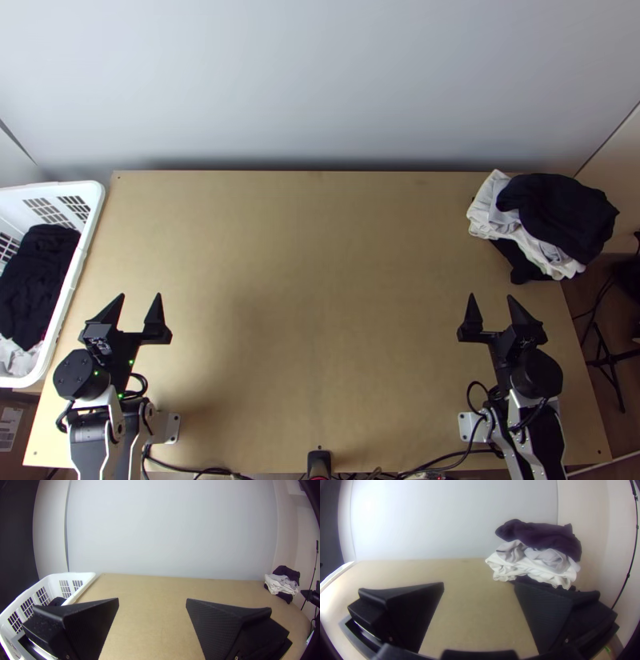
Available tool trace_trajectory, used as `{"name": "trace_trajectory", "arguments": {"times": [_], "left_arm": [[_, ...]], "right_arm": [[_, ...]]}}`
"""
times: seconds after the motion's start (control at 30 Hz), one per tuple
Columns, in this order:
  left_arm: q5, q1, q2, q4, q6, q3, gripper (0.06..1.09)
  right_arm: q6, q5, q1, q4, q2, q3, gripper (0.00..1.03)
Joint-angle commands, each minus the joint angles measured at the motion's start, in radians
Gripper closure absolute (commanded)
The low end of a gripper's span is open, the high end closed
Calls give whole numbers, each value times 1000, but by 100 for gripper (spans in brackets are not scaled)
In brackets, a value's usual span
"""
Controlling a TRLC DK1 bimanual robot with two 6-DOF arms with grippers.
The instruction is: Fold the t-shirt
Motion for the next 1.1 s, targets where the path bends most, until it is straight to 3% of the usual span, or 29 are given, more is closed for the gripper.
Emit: {"name": "trace_trajectory", "arguments": {"times": [0.0, 0.93, 0.97, 1.03, 1.07], "left_arm": [[0, 0, 0, 0, 0, 0, 10], [2, -3, 0, 0, -20, 1, 10], [5, -4, 0, -24, -27, 9, 10], [2, -9, -1, -235, -12, 44, 10], [-1, -10, -1, -248, 16, 46, 10]], "right_arm": [[0, 0, 0, 0, 0, 0, 4], [0, 0, 3, 0, 0, 0, 4], [0, 0, 2, 0, 0, 0, 4], [0, 0, 0, 0, 0, 0, 4], [0, 0, 0, 0, 0, 0, 4]]}}
